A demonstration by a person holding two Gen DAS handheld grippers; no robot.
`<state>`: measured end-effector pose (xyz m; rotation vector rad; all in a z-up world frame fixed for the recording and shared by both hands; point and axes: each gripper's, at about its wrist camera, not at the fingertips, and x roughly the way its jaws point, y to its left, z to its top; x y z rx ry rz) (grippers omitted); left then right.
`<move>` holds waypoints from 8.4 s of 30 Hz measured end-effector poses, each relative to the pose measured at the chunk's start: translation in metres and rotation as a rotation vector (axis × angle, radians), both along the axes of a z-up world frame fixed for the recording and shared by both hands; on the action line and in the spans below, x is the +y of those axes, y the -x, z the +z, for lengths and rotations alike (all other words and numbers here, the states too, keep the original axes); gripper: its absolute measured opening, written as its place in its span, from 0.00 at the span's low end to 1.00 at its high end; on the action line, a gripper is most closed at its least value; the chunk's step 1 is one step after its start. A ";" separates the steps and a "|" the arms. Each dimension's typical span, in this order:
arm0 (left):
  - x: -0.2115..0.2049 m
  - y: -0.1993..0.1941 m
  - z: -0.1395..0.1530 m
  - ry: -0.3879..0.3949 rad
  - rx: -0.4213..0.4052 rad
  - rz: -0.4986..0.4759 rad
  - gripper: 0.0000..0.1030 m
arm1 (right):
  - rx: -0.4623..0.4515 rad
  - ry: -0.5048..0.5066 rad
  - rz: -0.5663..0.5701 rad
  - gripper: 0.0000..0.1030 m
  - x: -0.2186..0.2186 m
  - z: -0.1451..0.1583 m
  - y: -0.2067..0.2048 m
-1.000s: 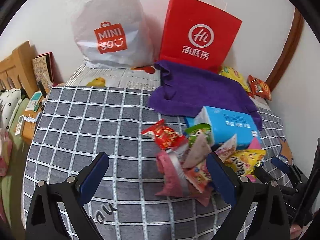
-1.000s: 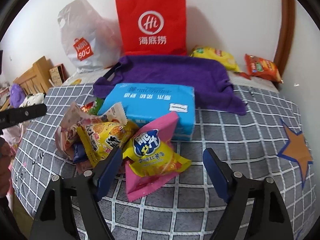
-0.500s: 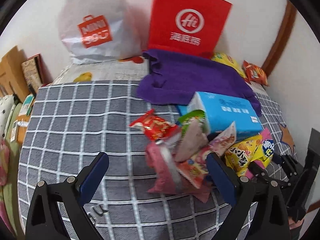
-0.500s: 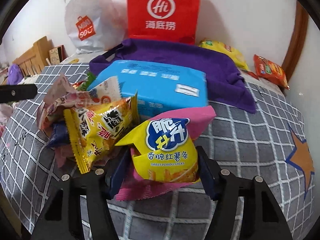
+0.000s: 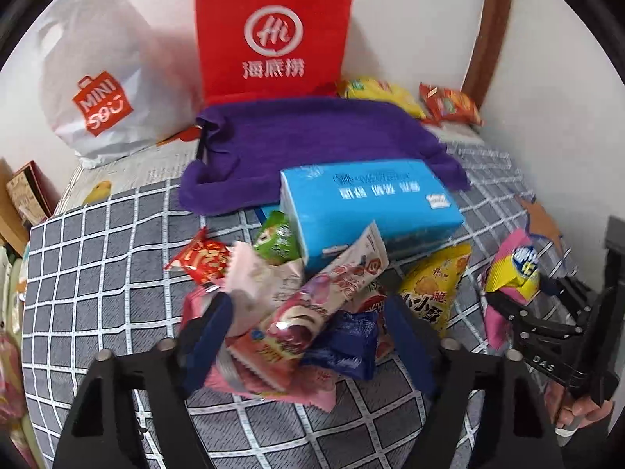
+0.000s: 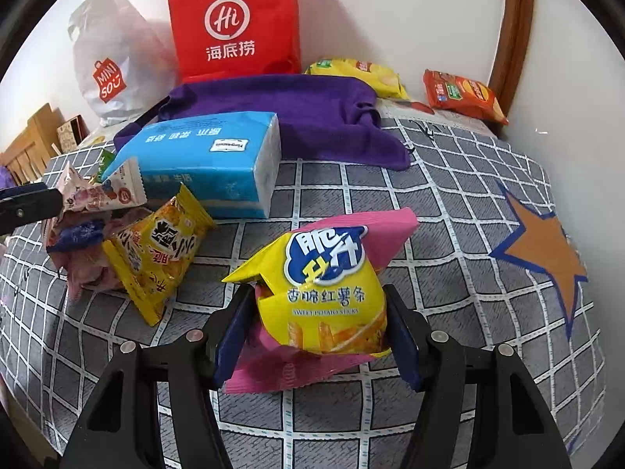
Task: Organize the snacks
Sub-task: 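Grasp the yellow potato-stick bag with the right tool while the left tool grasps the pink candy bar, then carry both snacks over the purple towel with both tools, then open both tools to drop the snacks onto the purple towel, then withdraw both tools back toward the snack pile, then grasp the yellow chip bag with the right tool while the left tool grasps the red-pink biscuit pack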
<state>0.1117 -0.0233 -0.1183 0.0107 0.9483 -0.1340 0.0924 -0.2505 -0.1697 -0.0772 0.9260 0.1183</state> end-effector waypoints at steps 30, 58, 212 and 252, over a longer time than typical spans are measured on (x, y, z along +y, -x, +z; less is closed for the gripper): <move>-0.022 0.002 0.009 0.061 0.040 -0.099 0.16 | 0.022 -0.132 -0.025 0.56 -0.016 0.028 -0.001; 0.013 -0.030 0.083 0.125 -0.050 -0.034 0.17 | -0.104 -0.066 -0.057 0.56 0.028 0.124 -0.042; 0.001 -0.037 0.093 0.171 0.004 -0.119 0.58 | -0.173 -0.068 -0.051 0.77 0.031 0.175 -0.026; 0.082 -0.010 0.051 0.238 0.067 0.087 0.58 | -0.028 -0.125 -0.039 0.77 0.048 0.109 -0.002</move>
